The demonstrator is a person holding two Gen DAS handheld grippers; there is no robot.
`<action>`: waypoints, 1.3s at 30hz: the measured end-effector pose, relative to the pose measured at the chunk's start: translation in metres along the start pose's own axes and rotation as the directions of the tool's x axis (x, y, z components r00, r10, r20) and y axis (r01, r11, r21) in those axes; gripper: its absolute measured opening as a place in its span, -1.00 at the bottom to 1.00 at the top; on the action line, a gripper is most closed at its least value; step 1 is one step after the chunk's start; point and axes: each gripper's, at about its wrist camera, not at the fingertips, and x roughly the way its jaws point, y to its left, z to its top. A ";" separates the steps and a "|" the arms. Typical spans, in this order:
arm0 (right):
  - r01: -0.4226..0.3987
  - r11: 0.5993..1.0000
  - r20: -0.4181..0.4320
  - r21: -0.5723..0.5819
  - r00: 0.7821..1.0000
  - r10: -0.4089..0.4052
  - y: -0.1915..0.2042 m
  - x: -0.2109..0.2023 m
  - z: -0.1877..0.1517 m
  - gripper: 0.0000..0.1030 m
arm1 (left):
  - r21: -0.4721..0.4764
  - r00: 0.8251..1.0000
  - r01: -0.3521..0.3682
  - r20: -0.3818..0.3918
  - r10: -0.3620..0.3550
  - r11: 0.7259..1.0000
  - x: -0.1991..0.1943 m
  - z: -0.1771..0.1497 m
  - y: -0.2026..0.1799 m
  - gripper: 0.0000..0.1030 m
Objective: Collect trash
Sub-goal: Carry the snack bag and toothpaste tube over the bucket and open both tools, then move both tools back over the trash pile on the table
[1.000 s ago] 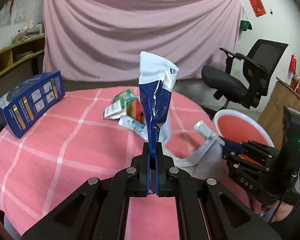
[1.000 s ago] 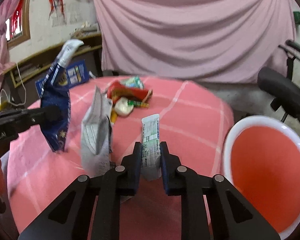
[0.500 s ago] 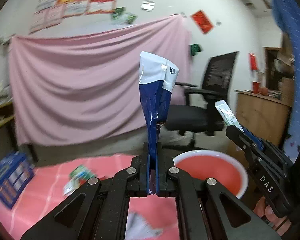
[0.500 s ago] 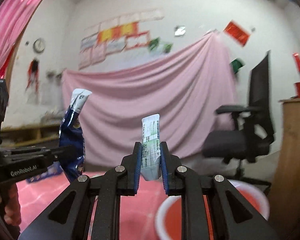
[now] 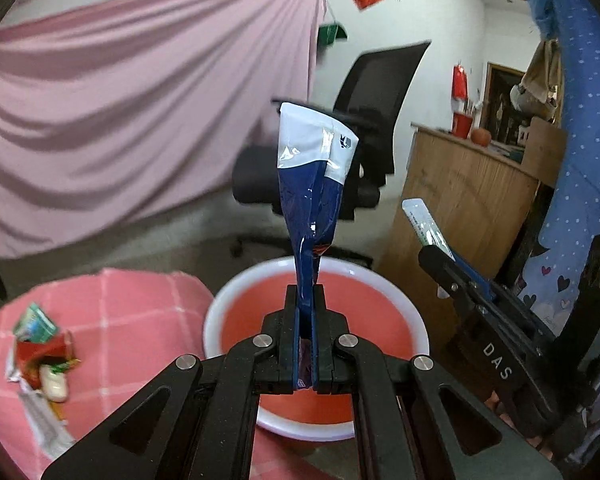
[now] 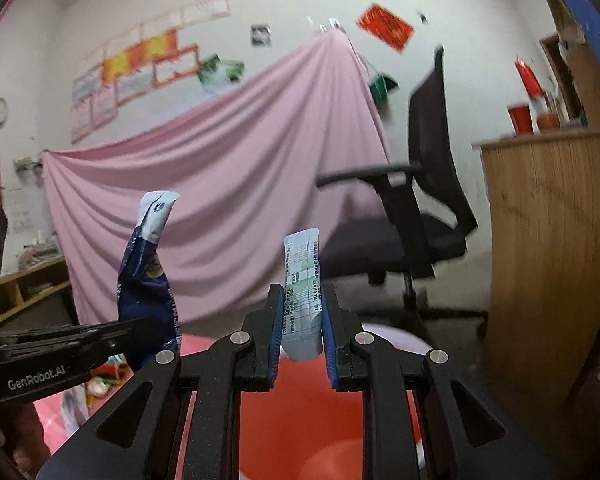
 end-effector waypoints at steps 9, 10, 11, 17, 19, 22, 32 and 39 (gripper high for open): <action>0.034 0.997 -0.138 0.067 0.990 -0.024 -0.018 0.019 -0.009 -0.63 | -0.067 0.984 0.014 -0.175 -0.026 0.998 0.045 0.012 0.008 -0.94; 0.036 0.997 -0.146 0.071 0.989 -0.025 -0.018 0.021 -0.009 -0.63 | -0.071 0.983 0.006 -0.180 -0.018 0.997 0.047 0.011 0.011 -0.93; 0.039 0.997 -0.152 0.073 0.988 -0.027 -0.019 0.021 -0.009 -0.63 | -0.080 0.983 0.002 -0.185 -0.016 0.997 0.048 0.011 0.013 -0.90; 0.049 0.997 -0.165 0.066 0.986 -0.037 -0.015 0.021 -0.009 -0.44 | -0.184 0.983 0.003 -0.178 -0.036 0.983 0.042 0.008 0.033 -0.41; 0.050 0.997 -0.162 0.059 0.986 -0.040 -0.014 0.021 -0.008 -0.43 | -0.223 0.986 0.000 -0.161 -0.036 0.975 0.032 0.008 0.043 -0.41; 0.045 0.998 -0.131 0.052 0.991 -0.038 -0.007 0.015 -0.004 -0.21 | -0.265 0.993 -0.009 -0.114 -0.022 0.964 0.012 0.008 0.058 -0.23; -0.042 0.998 0.033 0.035 0.999 0.041 0.040 -0.009 0.014 0.85 | -0.288 0.975 -0.152 0.115 0.192 0.945 -0.084 -0.008 0.099 0.71; -0.095 0.995 0.122 -0.025 0.988 0.098 0.084 -0.022 0.011 1.00 | -0.305 0.912 -0.281 0.210 0.352 0.910 -0.137 -0.039 0.121 0.93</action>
